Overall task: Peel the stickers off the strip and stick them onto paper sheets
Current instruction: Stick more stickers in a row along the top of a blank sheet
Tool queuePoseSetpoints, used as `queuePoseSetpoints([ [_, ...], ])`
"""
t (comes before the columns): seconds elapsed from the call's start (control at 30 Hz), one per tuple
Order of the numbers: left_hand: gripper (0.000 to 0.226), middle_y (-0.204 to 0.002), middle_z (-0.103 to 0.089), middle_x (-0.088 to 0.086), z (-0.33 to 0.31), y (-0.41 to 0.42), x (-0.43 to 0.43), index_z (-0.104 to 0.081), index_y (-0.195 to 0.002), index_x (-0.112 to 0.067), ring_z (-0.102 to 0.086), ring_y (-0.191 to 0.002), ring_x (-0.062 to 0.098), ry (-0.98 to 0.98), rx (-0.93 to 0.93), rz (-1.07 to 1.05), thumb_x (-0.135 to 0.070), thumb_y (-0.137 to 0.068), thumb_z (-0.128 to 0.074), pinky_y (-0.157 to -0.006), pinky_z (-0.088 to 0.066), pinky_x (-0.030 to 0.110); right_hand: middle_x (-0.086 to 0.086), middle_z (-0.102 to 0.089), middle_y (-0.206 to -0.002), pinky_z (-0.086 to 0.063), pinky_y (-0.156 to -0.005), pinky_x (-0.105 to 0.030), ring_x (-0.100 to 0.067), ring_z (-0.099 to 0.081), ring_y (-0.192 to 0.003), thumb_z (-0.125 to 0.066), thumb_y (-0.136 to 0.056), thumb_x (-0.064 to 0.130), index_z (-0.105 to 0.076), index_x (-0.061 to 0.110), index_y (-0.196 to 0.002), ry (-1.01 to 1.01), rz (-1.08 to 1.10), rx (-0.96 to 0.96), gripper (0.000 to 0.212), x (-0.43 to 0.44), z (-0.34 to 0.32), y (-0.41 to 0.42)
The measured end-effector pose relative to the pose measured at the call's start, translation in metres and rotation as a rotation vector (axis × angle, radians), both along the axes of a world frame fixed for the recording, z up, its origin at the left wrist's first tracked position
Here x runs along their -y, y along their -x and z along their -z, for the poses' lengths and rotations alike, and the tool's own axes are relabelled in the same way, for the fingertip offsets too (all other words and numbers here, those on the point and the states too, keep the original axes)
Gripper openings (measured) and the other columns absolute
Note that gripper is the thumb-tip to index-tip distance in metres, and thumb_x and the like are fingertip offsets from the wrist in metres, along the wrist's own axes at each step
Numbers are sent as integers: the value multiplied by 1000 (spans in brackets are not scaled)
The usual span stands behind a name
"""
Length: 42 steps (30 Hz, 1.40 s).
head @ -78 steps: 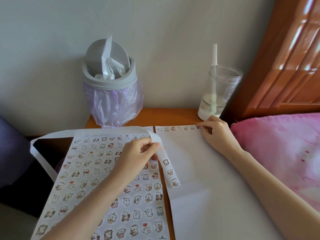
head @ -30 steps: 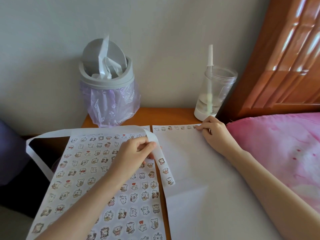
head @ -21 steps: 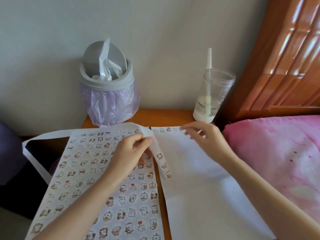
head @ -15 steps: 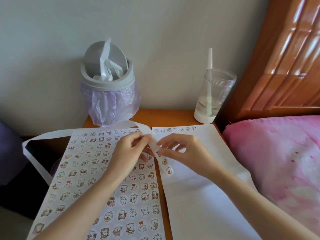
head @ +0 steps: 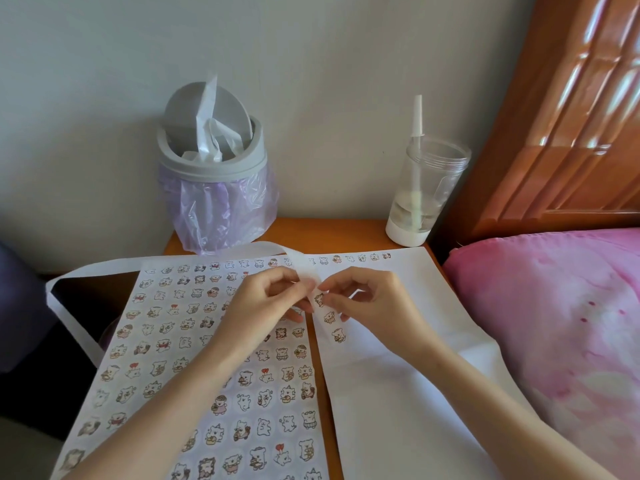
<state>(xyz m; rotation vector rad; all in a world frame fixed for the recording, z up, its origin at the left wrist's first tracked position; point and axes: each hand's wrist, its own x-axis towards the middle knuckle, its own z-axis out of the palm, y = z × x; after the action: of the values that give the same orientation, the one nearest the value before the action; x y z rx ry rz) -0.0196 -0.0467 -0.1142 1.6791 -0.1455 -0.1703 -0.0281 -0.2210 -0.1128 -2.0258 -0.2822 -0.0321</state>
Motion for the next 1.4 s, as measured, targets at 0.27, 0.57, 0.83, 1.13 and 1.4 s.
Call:
queuePoseSetpoints([
  [0.27, 14, -80, -75, 3, 0, 0, 0, -71, -90, -7, -72, -74, 13, 17, -80, 42, -17, -87, -61, -60, -57, 17, 8, -68, -80, -53, -66, -19, -4, -62, -67, -69, -84, 11, -70, 22, -88, 29, 22, 71, 12, 0, 1, 1],
  [0.57, 14, -79, -75, 8, 0, 0, 1, -72, -88, -5, -72, -73, 19, 6, -74, 16, -16, -85, -63, -62, -58, 20, 9, -69, -83, -56, -67, -25, -8, -63, -75, -69, -83, 10, -72, 19, -90, 114, 12, 216, 11, 1, 6, 3],
  [0.83, 15, -77, -75, 7, 2, -1, 1, -72, -87, -5, -72, -72, 19, -7, -69, 32, -17, -86, -62, -64, -58, 21, 11, -58, -94, -51, -67, -17, -7, -57, -81, -70, -83, 16, -72, 23, -88, 181, 5, 255, 8, 1, 7, 2],
  [1.13, 17, -74, -74, 1, 4, 2, 1, -68, -87, -9, -65, -53, 5, -158, 6, 10, -19, -91, -55, -52, -51, 14, 9, -71, -76, -45, -53, -20, -7, -57, -65, -65, -86, 8, -67, 14, -81, -88, 102, -45, 8, 36, -12, -21],
  [1.4, 18, -86, -73, -5, 6, 4, 1, -58, -76, -22, -63, -59, -3, -360, 141, 115, -22, -93, -53, -49, -44, 17, -1, -65, -73, -40, -47, -19, 1, -52, -45, -68, -83, 9, -69, 10, -82, 67, 405, -75, 2, 103, -3, -69],
])
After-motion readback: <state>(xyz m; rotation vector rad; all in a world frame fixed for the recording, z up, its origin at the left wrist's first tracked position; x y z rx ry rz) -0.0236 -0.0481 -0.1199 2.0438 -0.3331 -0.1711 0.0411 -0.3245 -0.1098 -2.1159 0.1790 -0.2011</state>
